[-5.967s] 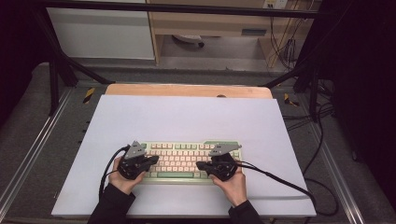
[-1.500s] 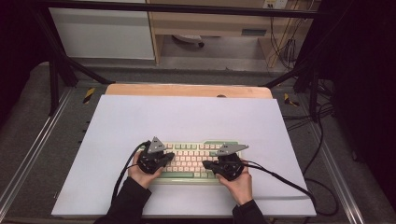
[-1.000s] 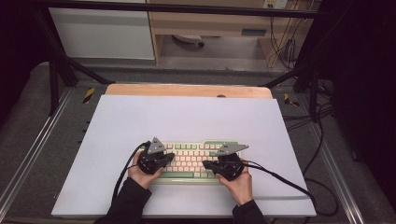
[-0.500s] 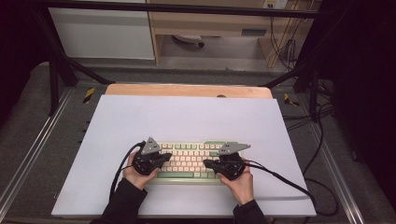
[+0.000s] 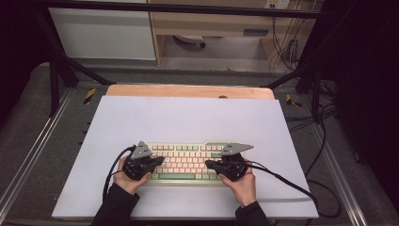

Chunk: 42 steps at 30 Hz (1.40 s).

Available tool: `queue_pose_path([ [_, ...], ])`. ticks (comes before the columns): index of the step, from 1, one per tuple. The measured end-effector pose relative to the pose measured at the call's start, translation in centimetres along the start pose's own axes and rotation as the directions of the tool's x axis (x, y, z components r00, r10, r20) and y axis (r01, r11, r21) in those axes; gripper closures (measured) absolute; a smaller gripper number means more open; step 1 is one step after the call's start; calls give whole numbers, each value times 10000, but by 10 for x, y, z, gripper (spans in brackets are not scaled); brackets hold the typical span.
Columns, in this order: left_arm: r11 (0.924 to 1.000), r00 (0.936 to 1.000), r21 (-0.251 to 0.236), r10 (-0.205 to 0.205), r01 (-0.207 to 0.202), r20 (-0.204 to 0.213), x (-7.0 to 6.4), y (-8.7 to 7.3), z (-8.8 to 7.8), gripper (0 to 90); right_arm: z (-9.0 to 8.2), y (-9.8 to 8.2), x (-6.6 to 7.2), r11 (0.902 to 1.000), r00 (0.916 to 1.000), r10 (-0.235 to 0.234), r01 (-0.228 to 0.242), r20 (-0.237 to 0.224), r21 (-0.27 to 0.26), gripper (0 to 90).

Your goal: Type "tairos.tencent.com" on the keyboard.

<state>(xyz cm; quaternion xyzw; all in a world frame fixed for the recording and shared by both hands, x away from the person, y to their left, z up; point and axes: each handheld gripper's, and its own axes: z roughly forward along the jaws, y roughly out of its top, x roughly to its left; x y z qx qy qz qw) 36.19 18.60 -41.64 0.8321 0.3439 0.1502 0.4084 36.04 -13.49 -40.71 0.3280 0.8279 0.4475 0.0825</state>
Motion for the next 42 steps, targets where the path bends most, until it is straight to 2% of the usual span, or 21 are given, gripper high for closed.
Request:
queue_pose_path([
  [8,9999,9999,1,-101,101,-29,3,-7,-9,900,3,3,2,10000,10000,-6,7,-71,27,900],
  [15,9998,9998,-51,-214,214,-45,6,-14,-14,900,13,7,7,9998,9997,-124,127,-220,136,900],
  [25,9992,9992,-96,-386,386,-36,10,-20,-17,900,31,-3,8,9979,9995,-50,70,-322,639,900],
  [42,9990,9991,-146,-425,424,-30,12,-21,-18,900,36,-8,9,9963,9995,-156,179,-271,844,900],
])
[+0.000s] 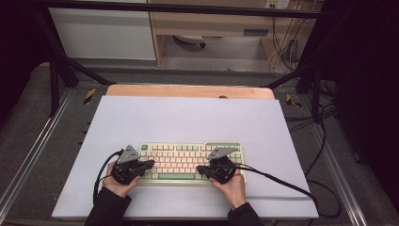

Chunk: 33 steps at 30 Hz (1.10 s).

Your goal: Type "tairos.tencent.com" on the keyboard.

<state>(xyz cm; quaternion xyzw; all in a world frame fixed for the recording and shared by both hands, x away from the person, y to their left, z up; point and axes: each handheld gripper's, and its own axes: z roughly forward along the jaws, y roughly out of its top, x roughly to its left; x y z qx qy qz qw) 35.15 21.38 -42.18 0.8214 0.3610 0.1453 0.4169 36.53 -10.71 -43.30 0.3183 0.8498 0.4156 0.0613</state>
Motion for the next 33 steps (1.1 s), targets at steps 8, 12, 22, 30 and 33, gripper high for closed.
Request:
queue_pose_path([
  [8,10000,10000,-63,6,-6,29,-2,1,0,900,-13,5,0,9992,10000,-60,61,32,-396,900],
  [12,10000,10000,-64,40,-39,78,-5,2,2,900,-19,6,-1,9986,9999,5,1,103,-530,900],
  [22,9997,9993,67,252,-254,265,-15,6,11,900,-27,4,-8,9975,9996,149,-132,233,-688,900],
  [30,9987,9981,253,431,-443,451,-24,8,20,900,-29,4,-9,9971,9995,214,-195,251,-731,900],
  [33,9984,9977,296,469,-484,494,-26,8,23,900,-29,4,-9,9971,9994,231,-212,250,-733,900],
])
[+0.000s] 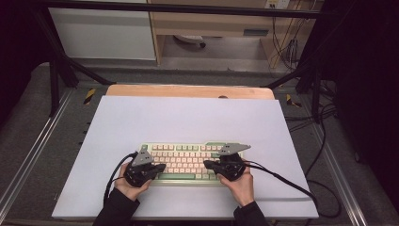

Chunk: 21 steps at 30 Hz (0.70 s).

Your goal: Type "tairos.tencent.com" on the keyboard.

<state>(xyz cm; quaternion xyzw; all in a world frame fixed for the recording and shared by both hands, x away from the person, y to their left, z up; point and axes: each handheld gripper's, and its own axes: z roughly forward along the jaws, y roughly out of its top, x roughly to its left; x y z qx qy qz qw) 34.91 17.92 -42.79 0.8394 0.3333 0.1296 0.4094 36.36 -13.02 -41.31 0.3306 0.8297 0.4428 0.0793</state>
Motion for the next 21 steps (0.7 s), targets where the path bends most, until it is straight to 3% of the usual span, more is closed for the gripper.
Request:
queue_pose_path([
  [15,9999,10000,160,26,-27,60,-1,-2,6,900,0,0,0,10000,10000,0,0,-11,-1,900],
  [21,10000,10000,2,51,-51,82,-2,-1,2,900,-1,0,0,10000,10000,-21,21,-9,-37,900],
])
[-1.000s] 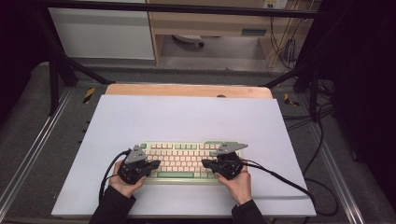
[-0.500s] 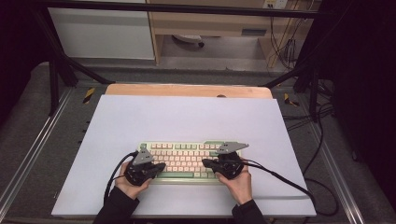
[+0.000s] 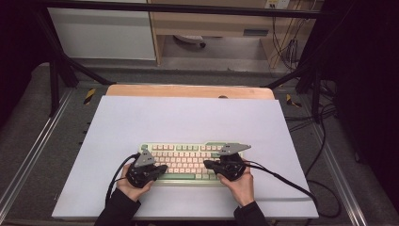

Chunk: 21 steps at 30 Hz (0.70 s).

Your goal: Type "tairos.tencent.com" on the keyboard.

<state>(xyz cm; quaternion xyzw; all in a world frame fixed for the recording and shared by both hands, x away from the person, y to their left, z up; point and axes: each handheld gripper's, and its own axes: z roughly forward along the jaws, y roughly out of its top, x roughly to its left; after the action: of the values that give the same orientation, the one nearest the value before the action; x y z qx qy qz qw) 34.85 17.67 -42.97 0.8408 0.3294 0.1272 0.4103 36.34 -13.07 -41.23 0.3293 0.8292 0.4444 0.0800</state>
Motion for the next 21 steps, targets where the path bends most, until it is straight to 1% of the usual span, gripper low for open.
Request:
queue_pose_path([
  [4,9999,10000,-141,-8,7,-57,2,0,-8,900,0,0,0,10000,10000,-39,39,-13,-59,900],
  [11,9993,9995,-300,-237,231,-199,12,-4,-21,900,3,1,0,9999,9999,120,-120,-43,-86,900],
  [14,9988,9991,-359,-332,323,-247,14,-6,-24,900,6,1,0,9998,9998,202,-202,-7,-46,900],
  [19,9986,9989,-387,-367,356,-276,17,-8,-27,900,13,6,3,9999,9999,109,-109,-27,-27,900],
  [21,9986,9989,-382,-388,378,-273,18,-9,-28,900,17,9,5,9999,9999,150,-150,-48,26,900],
])
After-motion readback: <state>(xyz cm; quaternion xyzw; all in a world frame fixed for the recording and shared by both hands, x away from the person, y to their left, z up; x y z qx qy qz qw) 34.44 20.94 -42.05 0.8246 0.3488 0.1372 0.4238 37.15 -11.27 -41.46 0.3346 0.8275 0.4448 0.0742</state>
